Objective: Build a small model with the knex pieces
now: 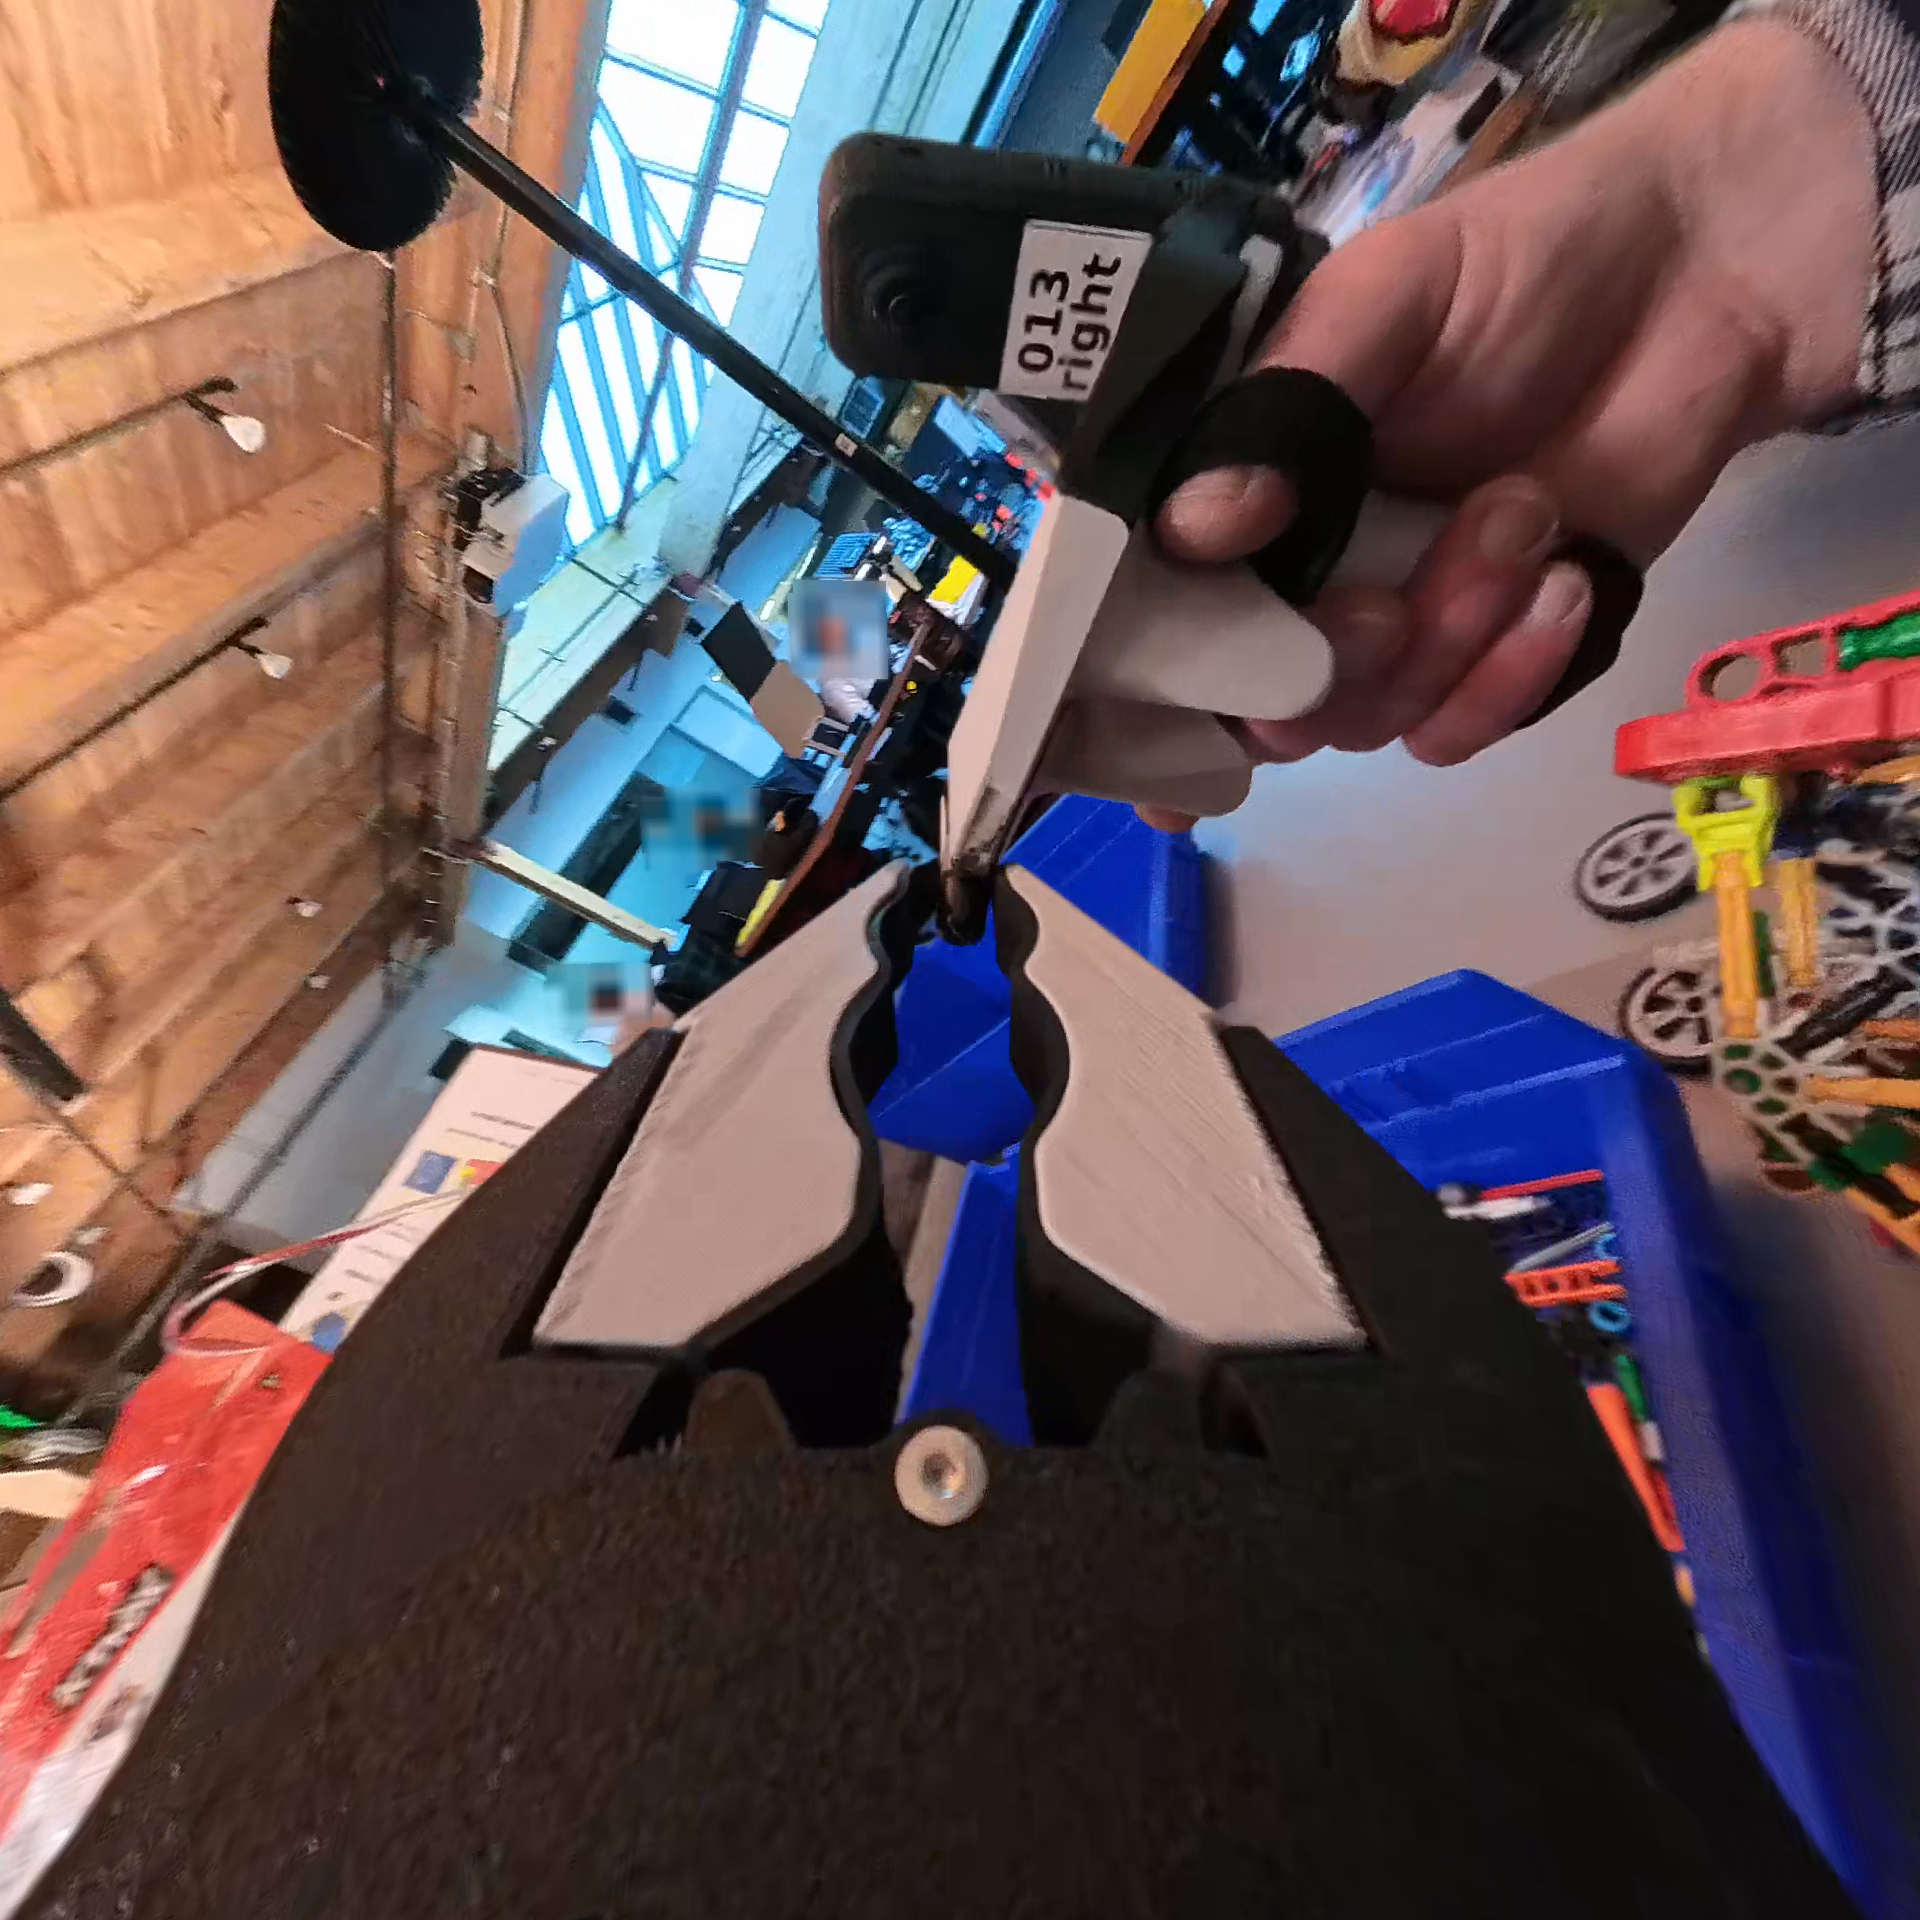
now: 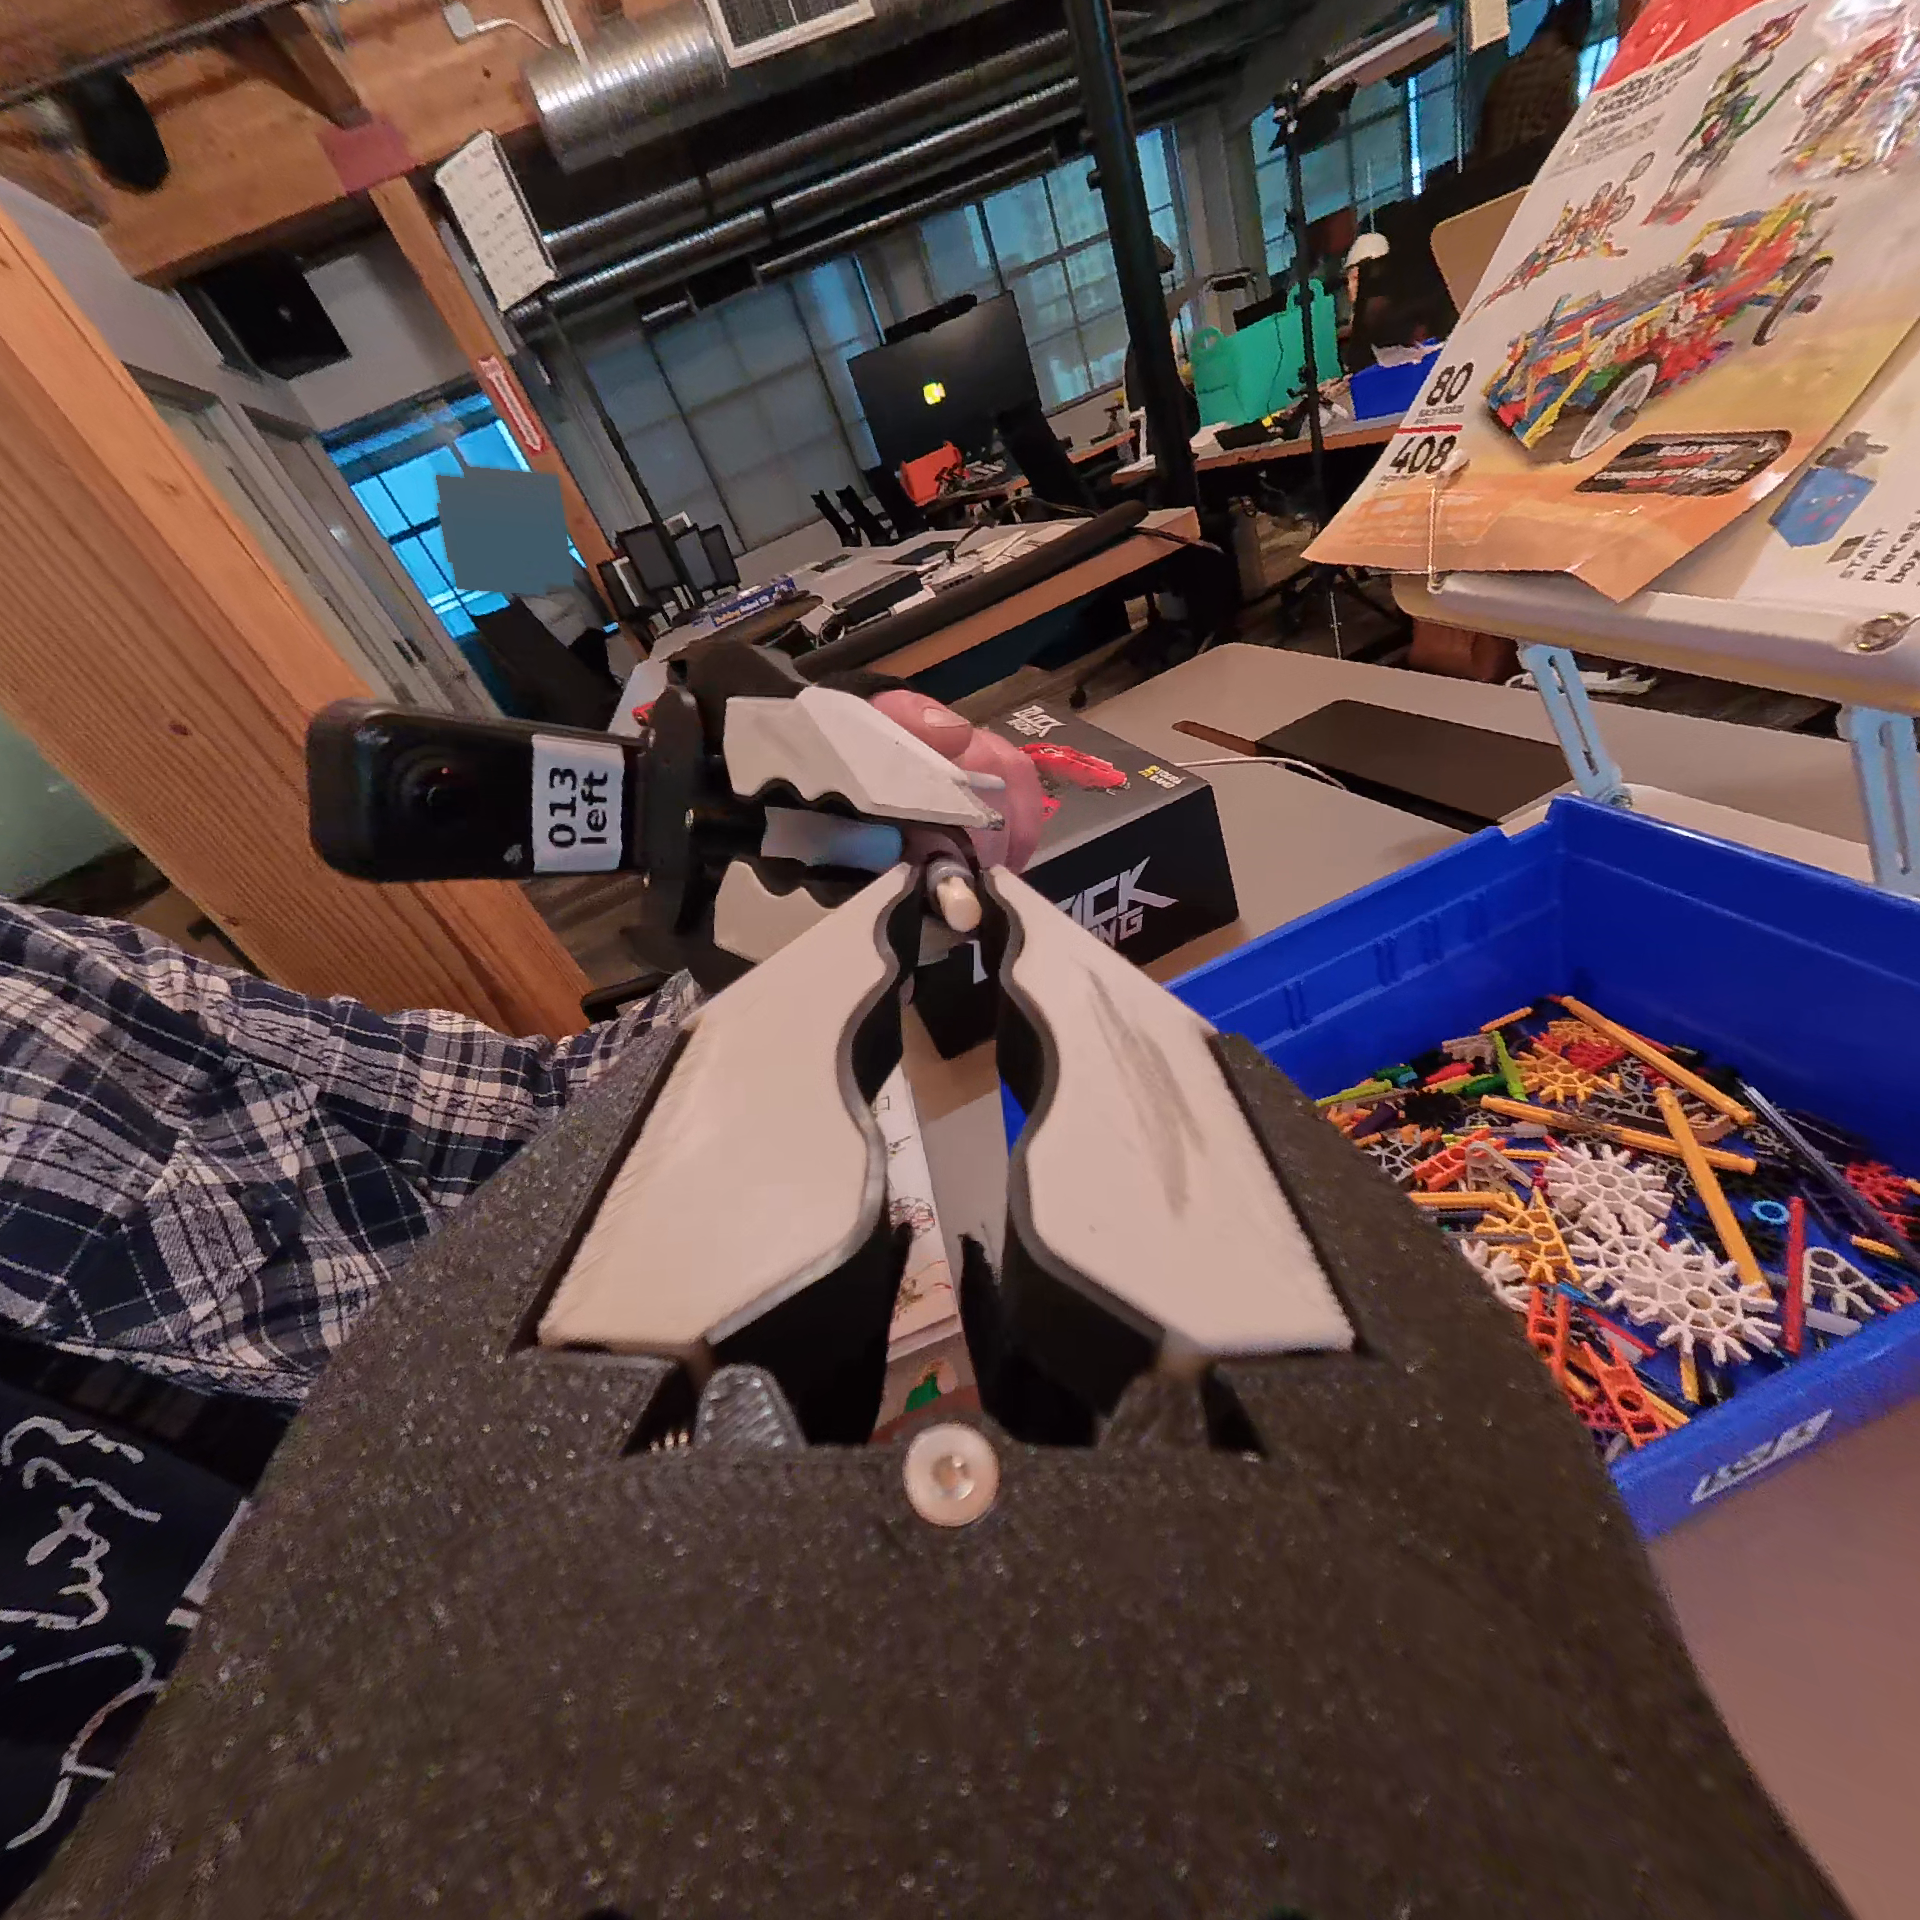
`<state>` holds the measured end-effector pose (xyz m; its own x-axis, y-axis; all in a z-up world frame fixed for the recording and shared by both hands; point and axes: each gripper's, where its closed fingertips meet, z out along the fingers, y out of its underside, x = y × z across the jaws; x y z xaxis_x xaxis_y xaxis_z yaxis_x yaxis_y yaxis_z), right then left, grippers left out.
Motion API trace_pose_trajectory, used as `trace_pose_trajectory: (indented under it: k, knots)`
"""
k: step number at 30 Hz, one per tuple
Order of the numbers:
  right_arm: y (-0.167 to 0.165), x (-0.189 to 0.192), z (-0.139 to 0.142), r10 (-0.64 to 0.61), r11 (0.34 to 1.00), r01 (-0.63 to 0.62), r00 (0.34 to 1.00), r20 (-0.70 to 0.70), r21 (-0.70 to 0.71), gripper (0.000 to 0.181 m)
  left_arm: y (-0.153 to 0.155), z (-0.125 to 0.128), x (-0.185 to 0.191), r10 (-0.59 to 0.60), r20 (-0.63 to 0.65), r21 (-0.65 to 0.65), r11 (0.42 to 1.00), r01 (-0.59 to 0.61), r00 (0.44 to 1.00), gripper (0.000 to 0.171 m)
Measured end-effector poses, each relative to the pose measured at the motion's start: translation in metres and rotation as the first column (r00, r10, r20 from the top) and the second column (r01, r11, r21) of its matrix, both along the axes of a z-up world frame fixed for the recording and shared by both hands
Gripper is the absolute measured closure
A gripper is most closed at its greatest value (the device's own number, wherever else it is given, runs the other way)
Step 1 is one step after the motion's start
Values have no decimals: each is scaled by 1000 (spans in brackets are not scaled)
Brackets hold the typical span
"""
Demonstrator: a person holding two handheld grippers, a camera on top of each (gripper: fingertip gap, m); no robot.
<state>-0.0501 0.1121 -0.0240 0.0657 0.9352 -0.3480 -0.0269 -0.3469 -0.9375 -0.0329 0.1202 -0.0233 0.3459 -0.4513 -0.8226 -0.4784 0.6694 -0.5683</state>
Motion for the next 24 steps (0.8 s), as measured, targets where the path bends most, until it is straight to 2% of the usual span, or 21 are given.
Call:
trace_pose_trajectory:
  k: [4,7,11,14,16,19,20,21,22,23,24]
  knots:
    - [-2,1,3,10,1000,-10,1000,-18,-28,172,-1,3,1,33,-14,91,995,-32,999,160]
    - [-1,1,5,17,999,-19,999,-41,-51,173,-1,6,1,26,9,83,996,-27,1000,160]
    - [13,-3,-5,-62,998,62,998,29,14,172,15,-4,-3,18,69,-106,994,-11,997,156]
    - [28,-4,-16,-166,977,144,977,135,156,172,30,-18,-4,22,117,-278,960,12,993,152]
    - [30,-5,-19,-179,969,144,969,171,199,172,31,-22,-5,-12,159,-377,924,72,987,150]
    - [28,-6,-20,-125,979,95,978,165,182,172,27,-24,-4,-79,248,-515,834,200,966,148]
    - [28,-5,-20,-104,981,75,982,157,180,173,28,-23,-5,-82,281,-547,805,230,956,143]
    - [26,-2,-17,-82,980,55,987,136,191,172,36,-20,-11,-41,329,-572,786,233,944,126]
    - [24,1,-12,-64,979,42,992,105,202,172,36,-18,-16,-55,373,-604,744,287,926,132]
    - [26,6,-9,-65,980,47,994,86,194,173,34,-16,-20,-81,410,-630,695,347,908,148]
    - [28,9,-8,-72,982,57,994,78,181,173,30,-17,-21,-104,409,-640,676,366,906,148]
